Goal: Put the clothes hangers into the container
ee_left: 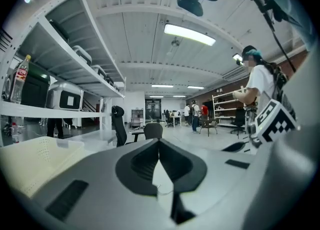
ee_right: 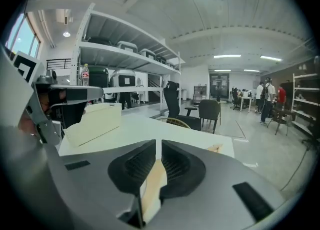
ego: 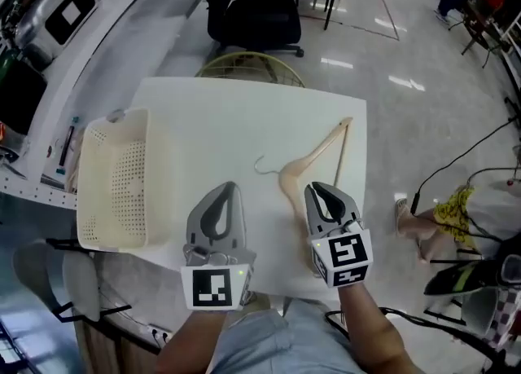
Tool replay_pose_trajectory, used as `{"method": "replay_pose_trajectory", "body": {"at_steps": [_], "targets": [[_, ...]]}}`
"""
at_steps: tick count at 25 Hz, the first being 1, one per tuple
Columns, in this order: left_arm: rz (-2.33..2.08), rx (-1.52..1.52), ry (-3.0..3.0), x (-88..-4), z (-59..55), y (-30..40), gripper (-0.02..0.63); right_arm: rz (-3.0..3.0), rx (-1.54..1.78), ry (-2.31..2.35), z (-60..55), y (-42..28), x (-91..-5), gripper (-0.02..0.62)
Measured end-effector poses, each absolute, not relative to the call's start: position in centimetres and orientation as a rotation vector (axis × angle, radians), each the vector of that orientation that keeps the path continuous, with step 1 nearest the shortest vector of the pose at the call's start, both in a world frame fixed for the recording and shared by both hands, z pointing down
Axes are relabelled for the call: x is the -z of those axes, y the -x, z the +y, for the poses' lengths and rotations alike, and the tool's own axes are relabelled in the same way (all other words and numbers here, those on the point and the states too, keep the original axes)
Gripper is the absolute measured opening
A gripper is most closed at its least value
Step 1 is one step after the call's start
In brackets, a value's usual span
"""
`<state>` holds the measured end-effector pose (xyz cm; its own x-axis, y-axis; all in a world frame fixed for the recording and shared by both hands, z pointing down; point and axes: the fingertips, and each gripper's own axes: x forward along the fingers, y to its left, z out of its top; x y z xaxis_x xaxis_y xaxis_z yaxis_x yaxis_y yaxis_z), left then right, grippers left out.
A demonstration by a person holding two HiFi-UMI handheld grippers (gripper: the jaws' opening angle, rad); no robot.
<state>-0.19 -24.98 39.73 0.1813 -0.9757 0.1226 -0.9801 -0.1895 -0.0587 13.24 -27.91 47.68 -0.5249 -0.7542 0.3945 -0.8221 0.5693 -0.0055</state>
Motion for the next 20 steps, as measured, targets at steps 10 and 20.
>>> {"method": "replay_pose_trajectory", "body": {"at_steps": [10, 20], "targets": [[-1.841, -0.267, -2.322, -45.7, -26.7, 1.2, 0.012, -2.283, -0.430, -1.194, -27.8, -11.8, -57.4, 0.168], [-1.806, -0.269, -2.265, -49.0, -28.3, 2.9, 0.012, -2.106, -0.370, -1.161, -28.1, -11.1, -60.7, 0.184]]}}
